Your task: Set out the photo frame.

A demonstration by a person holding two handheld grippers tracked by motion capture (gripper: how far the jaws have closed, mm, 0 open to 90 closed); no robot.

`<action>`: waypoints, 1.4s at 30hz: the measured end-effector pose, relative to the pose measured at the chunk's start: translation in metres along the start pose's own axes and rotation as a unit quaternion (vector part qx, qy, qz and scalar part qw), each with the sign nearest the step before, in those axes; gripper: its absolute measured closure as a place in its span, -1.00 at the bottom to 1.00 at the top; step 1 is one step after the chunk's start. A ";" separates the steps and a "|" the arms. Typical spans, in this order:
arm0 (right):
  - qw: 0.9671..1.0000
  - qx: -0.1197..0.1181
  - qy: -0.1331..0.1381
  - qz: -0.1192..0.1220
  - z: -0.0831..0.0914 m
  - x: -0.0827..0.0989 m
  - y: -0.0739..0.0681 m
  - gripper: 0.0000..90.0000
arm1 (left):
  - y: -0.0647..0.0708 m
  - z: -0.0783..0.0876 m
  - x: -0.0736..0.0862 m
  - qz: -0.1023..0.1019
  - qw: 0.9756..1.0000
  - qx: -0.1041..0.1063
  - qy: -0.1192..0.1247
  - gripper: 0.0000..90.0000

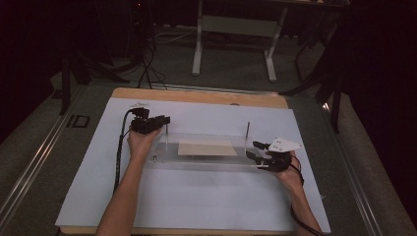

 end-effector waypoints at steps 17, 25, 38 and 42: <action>1.000 -0.001 0.002 -0.011 0.001 -0.003 0.002 0.00 | 0.022 0.033 0.015 -0.087 0.996 -0.003 0.016 0.32; 1.000 -0.001 0.003 -0.016 0.001 -0.004 0.003 0.00 | 0.033 0.052 0.022 -0.120 0.992 -0.009 0.028 0.31; 1.000 -0.004 0.004 -0.026 0.001 -0.007 0.005 0.00 | 0.030 0.072 0.039 -0.126 0.991 -0.009 0.042 0.31; 1.000 -0.005 0.001 -0.028 0.002 -0.008 0.005 0.00 | 0.028 0.075 0.044 -0.127 0.991 -0.011 0.042 0.31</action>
Point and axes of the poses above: each handheld gripper's, and its own axes: z roughly backward along the jaws, x roughly out of its underside, y roughly to its right, the point moved 1 cm from there along -z, roughly forward along the jaws, and after that the axes turned 12 degrees about -y, right-handed, at the moved point
